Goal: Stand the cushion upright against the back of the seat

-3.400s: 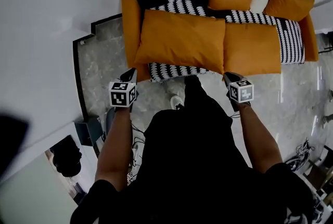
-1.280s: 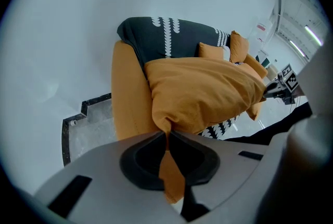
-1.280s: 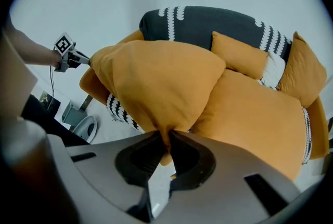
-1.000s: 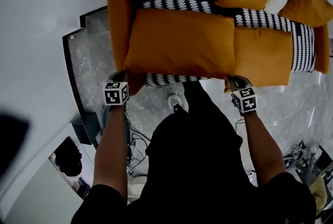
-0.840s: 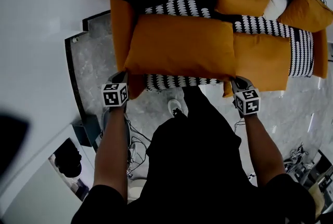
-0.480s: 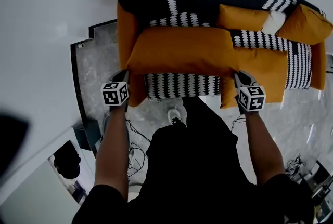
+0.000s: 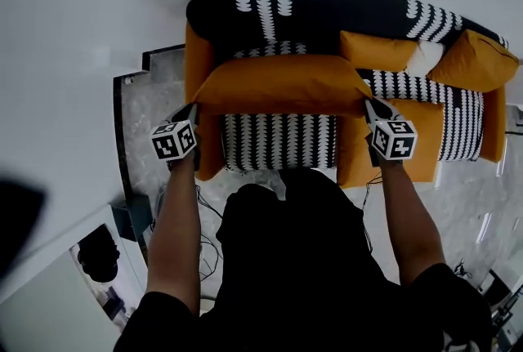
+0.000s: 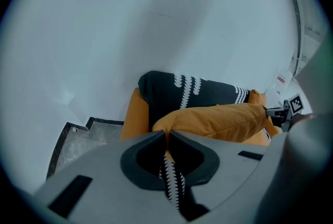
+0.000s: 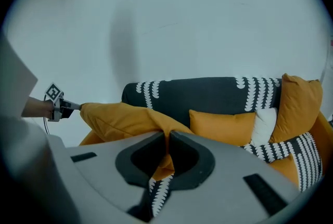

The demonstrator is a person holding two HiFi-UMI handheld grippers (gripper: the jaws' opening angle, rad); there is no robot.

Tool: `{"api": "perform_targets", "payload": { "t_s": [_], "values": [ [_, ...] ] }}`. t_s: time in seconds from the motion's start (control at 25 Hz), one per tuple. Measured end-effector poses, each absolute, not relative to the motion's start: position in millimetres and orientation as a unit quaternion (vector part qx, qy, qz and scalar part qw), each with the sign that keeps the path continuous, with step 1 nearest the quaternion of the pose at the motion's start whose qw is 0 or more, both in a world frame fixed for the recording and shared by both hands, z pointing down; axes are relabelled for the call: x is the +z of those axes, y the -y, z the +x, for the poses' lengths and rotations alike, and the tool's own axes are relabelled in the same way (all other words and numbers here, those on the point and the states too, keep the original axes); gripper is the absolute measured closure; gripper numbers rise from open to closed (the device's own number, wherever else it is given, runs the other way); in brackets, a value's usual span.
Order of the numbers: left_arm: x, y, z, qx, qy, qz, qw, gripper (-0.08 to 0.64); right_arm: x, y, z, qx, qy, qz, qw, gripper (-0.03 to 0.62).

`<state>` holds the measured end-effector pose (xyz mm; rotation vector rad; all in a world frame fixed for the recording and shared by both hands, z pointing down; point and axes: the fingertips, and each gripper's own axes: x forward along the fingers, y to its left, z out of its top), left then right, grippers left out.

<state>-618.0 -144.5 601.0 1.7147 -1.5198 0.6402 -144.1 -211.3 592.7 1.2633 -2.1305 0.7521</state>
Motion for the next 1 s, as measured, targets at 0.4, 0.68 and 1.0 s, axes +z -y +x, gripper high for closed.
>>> {"api": "perform_targets", "payload": {
  "t_s": [0.4, 0.68, 1.0],
  "values": [
    [576, 195, -627, 0.211, 0.615, 0.660, 0.376, 0.526, 576, 279, -156, 0.275, 0.800, 0.473, 0.248, 0.543],
    [554, 243, -630, 0.182, 0.625, 0.663, 0.369, 0.526, 562, 329, -160, 0.297, 0.793, 0.492, 0.203, 0.545],
    [556, 317, -636, 0.204, 0.617, 0.675, 0.349, 0.526, 587, 401, -164, 0.292, 0.789, 0.486, 0.237, 0.545]
  ]
}}
